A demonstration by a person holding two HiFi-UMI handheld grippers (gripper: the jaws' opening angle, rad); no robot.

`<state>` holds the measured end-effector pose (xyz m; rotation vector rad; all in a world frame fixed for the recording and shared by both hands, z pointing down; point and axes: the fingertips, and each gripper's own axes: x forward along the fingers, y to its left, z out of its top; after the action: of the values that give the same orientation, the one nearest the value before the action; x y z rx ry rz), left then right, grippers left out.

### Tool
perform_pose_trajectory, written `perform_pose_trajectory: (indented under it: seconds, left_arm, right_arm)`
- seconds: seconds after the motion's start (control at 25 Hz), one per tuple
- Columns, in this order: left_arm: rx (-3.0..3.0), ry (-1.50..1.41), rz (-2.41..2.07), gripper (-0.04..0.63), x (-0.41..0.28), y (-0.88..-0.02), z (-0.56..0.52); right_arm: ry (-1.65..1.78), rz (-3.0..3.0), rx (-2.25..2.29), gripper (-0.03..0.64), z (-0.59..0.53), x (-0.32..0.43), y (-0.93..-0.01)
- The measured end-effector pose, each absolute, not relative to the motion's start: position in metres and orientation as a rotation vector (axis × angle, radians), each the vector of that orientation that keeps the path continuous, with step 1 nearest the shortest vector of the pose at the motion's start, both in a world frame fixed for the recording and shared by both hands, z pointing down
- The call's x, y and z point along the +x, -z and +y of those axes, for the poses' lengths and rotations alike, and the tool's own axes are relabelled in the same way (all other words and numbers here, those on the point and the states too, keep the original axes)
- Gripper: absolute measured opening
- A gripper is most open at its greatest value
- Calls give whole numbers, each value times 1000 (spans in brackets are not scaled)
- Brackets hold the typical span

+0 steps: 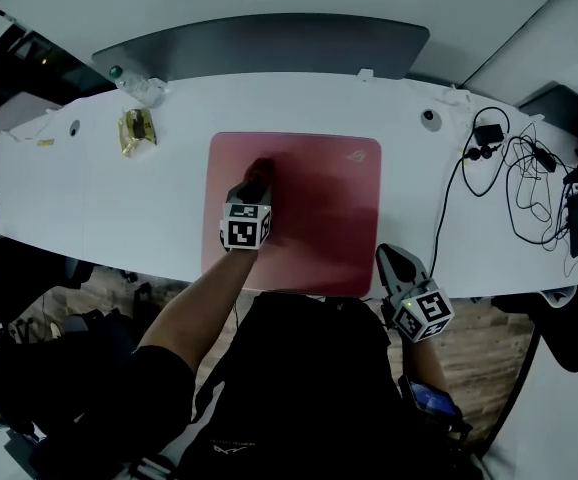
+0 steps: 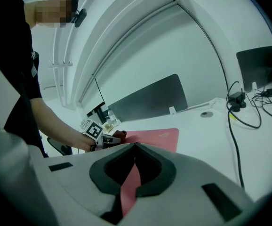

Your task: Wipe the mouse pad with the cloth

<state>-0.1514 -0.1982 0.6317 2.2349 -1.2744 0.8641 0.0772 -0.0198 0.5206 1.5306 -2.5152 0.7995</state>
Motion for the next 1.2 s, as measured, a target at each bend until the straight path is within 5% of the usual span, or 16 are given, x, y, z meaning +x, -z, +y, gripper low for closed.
perform_pose_trajectory:
  seconds: [1.2]
  left_arm:
    - [2346,-794,-963,89,99,-630,-140]
  right_arm:
    - [-850,-2592,1389,25,-39,177,-534]
